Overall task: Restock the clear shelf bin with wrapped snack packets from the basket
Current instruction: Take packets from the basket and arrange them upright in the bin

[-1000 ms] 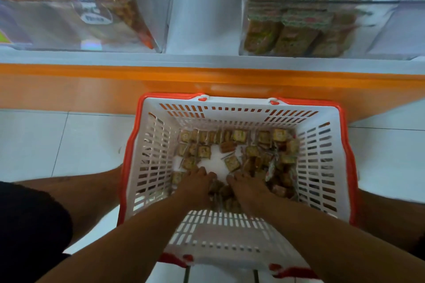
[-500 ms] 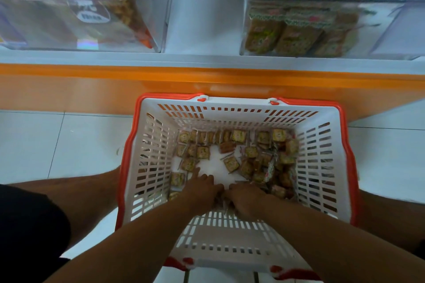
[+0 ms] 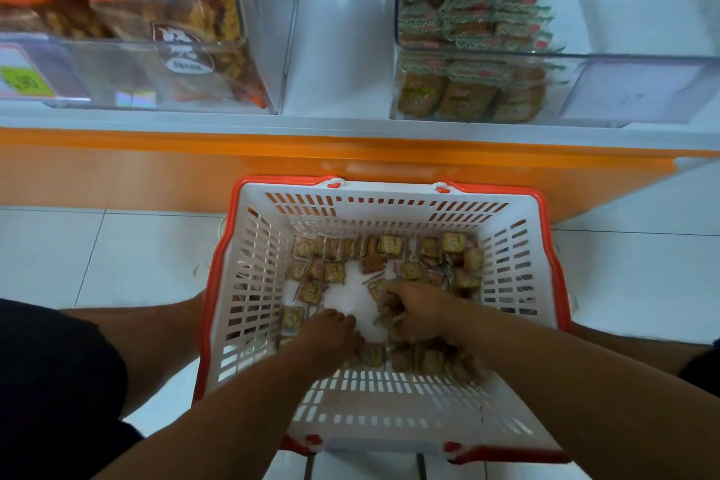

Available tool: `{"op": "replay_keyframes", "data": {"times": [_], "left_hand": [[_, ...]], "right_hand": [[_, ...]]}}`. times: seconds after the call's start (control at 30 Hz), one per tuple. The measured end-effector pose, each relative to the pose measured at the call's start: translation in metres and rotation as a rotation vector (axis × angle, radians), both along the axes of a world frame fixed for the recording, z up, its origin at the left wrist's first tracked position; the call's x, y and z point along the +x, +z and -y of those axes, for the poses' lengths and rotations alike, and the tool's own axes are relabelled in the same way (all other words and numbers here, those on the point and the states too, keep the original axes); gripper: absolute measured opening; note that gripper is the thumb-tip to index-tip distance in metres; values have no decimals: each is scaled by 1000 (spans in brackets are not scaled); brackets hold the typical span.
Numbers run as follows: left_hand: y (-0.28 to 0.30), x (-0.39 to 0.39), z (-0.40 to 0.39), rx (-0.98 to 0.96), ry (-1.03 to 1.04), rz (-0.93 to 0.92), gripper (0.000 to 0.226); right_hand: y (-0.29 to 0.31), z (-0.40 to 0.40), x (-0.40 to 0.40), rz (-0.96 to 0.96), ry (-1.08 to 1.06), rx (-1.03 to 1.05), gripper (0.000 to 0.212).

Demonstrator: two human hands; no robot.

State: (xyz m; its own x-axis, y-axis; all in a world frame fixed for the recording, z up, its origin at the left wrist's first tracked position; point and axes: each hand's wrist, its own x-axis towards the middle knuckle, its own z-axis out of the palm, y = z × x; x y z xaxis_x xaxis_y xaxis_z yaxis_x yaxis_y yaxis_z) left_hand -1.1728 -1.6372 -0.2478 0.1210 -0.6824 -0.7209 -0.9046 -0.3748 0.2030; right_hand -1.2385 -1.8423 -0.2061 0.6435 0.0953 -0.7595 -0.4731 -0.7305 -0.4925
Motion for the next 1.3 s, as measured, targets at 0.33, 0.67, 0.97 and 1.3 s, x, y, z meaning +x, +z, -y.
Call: {"op": "replay_keyframes", "data": {"times": [0.33, 0.67, 0.97, 1.3], "left_hand": [[90, 43, 35, -147, 982, -731, 25], [271, 75, 75, -426, 1139, -1136, 53], [372, 92, 80, -933, 1137, -1284, 42], [373, 84, 93, -838, 1097, -1157, 42]], "right_hand": [[120, 27, 34, 169, 115, -123, 25], [299, 63, 44, 445, -200, 196, 53], [360, 62, 50, 645, -537, 570, 48], [351, 64, 52, 578, -819, 762, 56]]}}
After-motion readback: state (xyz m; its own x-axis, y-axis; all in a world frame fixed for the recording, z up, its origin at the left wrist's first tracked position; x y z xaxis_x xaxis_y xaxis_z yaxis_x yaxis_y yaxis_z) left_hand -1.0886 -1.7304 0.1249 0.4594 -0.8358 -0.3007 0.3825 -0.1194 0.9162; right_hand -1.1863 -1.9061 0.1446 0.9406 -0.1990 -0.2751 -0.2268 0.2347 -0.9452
